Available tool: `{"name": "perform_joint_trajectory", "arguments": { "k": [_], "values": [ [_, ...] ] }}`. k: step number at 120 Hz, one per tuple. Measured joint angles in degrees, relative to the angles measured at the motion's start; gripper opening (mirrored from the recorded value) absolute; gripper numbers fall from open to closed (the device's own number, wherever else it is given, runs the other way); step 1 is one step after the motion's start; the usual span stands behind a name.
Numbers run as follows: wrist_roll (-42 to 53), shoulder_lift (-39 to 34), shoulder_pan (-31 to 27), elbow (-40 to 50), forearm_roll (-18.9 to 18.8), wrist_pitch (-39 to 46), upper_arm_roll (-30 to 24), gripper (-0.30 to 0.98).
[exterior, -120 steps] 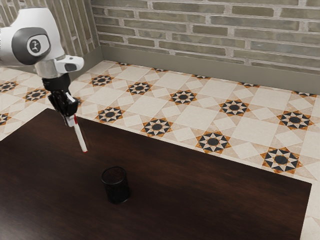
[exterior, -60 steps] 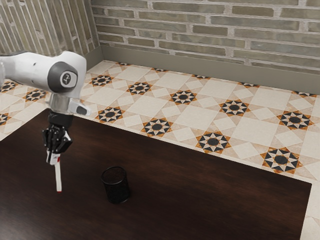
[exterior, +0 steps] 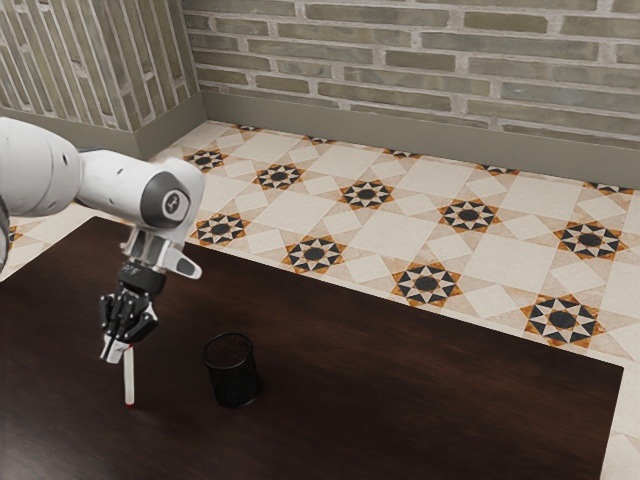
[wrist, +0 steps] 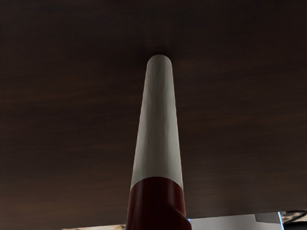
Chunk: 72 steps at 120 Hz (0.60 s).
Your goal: Take the marker out of the pen holder and place it to the left of the pen holder.
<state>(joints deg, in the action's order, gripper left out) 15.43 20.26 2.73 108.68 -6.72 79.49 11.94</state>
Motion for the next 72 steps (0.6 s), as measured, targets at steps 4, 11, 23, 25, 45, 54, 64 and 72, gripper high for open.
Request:
{"name": "perform_joint_trajectory", "arguments": {
  "k": [4, 11, 23, 25, 45, 54, 64, 72],
  "values": [
    [-0.07, 0.68, -0.04, -0.71, 0.03, -0.04, 0.00, -0.07],
    [-0.18, 1.91, -0.06, -2.30, 0.12, -0.11, -0.03, -0.05],
    [-0.37, 3.11, -0.05, -4.44, 0.46, -0.23, -0.07, 0.05],
    [-0.40, 3.24, -0.06, -4.66, 0.51, -0.23, -0.07, 0.08],
    [-0.64, 3.61, -0.09, -6.02, 0.97, -0.09, -0.08, 0.40],
    [-0.74, 2.90, -0.10, -6.09, 1.37, 0.78, -0.28, 0.48],
    [-0.68, -1.46, -0.11, -5.63, 2.26, 2.76, -1.33, 0.55],
    [-0.41, -8.68, -0.08, -4.79, 3.24, 5.37, -3.39, 0.59]
  ]
}}
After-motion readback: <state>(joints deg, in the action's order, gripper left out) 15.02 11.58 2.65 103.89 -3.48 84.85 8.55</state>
